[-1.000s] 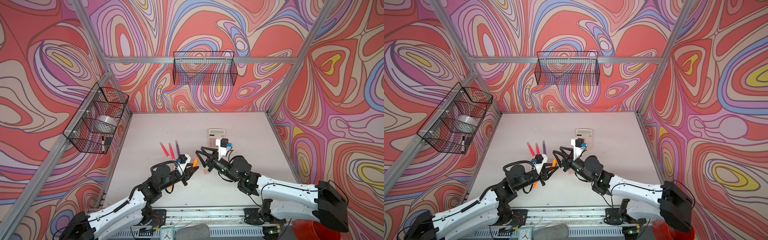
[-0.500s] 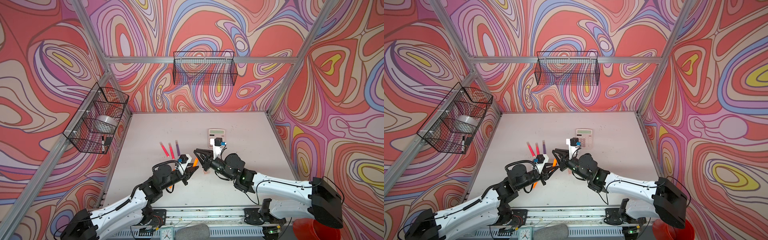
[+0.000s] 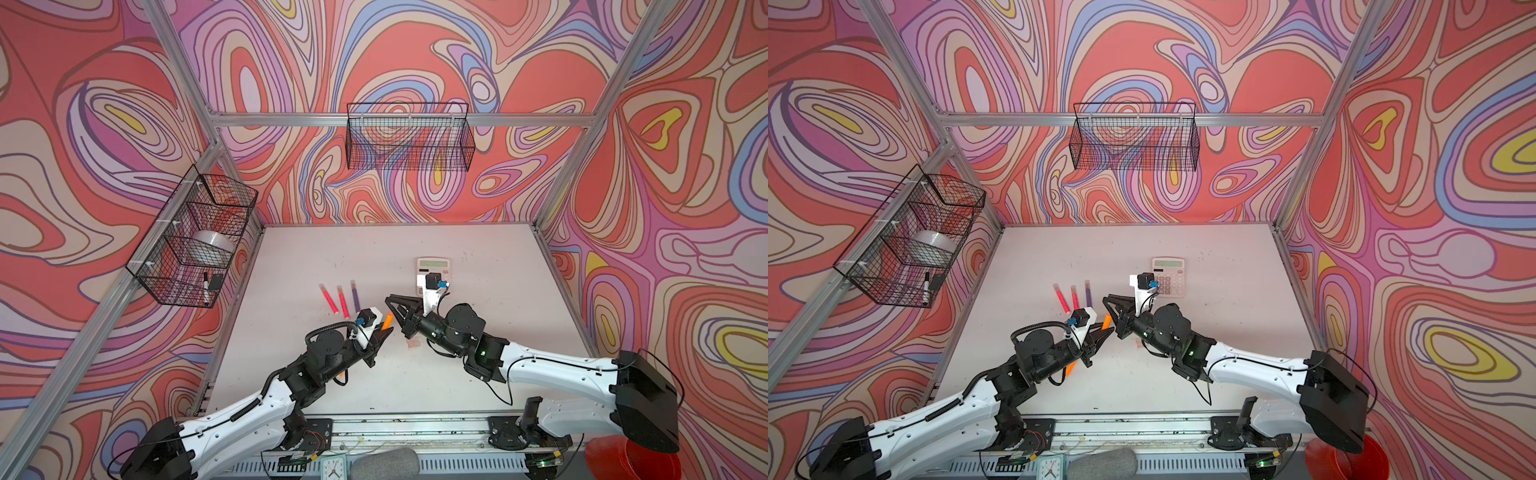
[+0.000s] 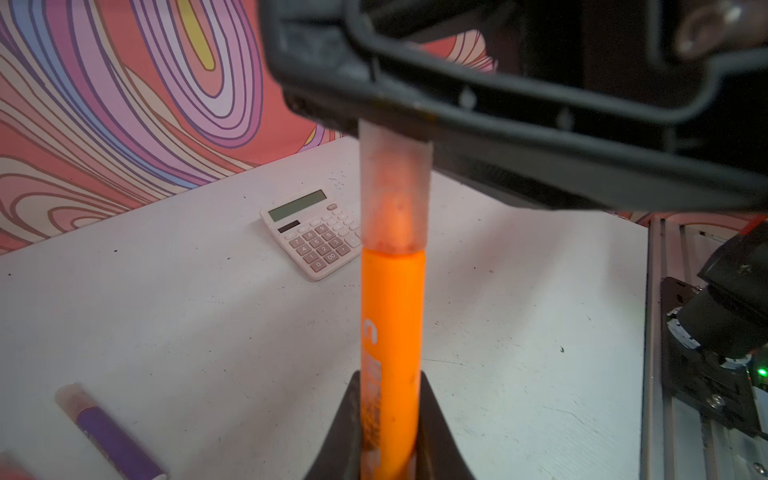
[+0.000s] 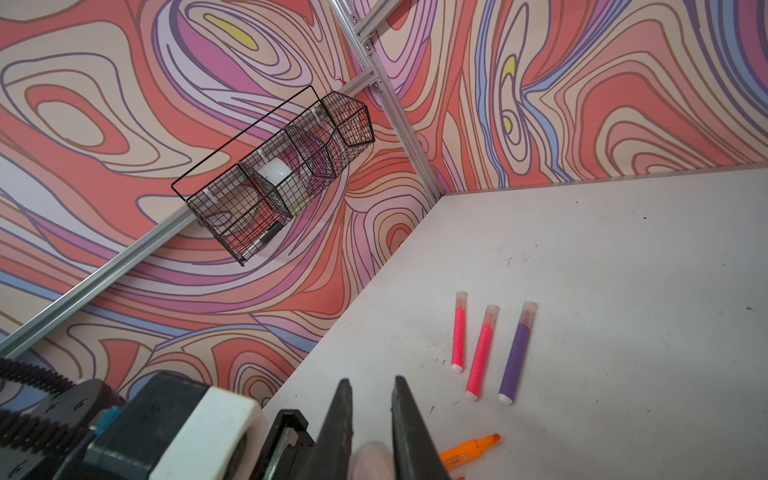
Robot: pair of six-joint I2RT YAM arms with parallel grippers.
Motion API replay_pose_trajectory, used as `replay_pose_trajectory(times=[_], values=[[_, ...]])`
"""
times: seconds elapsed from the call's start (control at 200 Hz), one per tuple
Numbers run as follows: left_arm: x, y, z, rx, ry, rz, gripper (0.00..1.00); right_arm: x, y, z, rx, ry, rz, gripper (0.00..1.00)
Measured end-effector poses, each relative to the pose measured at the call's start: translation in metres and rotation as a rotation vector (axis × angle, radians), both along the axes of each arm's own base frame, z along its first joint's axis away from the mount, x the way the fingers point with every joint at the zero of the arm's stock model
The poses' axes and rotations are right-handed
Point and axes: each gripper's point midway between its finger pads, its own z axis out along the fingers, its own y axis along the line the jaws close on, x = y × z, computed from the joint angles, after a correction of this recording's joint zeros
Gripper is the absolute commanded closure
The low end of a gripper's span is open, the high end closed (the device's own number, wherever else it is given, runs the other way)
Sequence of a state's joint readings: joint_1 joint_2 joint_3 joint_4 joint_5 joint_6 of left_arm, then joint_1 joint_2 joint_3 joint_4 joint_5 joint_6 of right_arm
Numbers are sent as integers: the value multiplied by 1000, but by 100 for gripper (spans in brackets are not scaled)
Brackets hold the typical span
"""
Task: Insert the pens into the pen caps
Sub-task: 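Press the pink cap down over the highlighter with the right gripper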
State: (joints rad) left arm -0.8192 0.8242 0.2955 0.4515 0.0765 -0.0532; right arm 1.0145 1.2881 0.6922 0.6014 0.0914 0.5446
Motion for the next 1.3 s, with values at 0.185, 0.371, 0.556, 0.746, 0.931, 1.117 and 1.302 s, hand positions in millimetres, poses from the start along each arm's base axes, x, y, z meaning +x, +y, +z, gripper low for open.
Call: replay_pose_trajectory(times=[0.185, 0.371, 0.556, 0.746, 0.931, 1.117, 1.302], values=[[10, 3, 12, 10, -73, 47, 100, 5, 2, 8, 37, -24, -19, 100], [20, 5, 36, 12, -130, 70, 100, 10, 0, 28, 102, -65, -56, 100], [27, 4, 67, 23, -156, 62, 100, 13, -5, 52, 174, -111, -88, 100], [34, 8, 59, 46, -100, 50, 100, 21, 2, 44, 169, -108, -103, 100], [42, 15, 39, 85, -36, 68, 100, 28, 10, 22, 120, -80, -113, 100], [45, 19, 34, 95, -14, 68, 100, 29, 15, 12, 102, -68, -109, 100], [47, 21, 31, 80, 12, 44, 100, 27, 17, 5, 117, -67, -107, 100]])
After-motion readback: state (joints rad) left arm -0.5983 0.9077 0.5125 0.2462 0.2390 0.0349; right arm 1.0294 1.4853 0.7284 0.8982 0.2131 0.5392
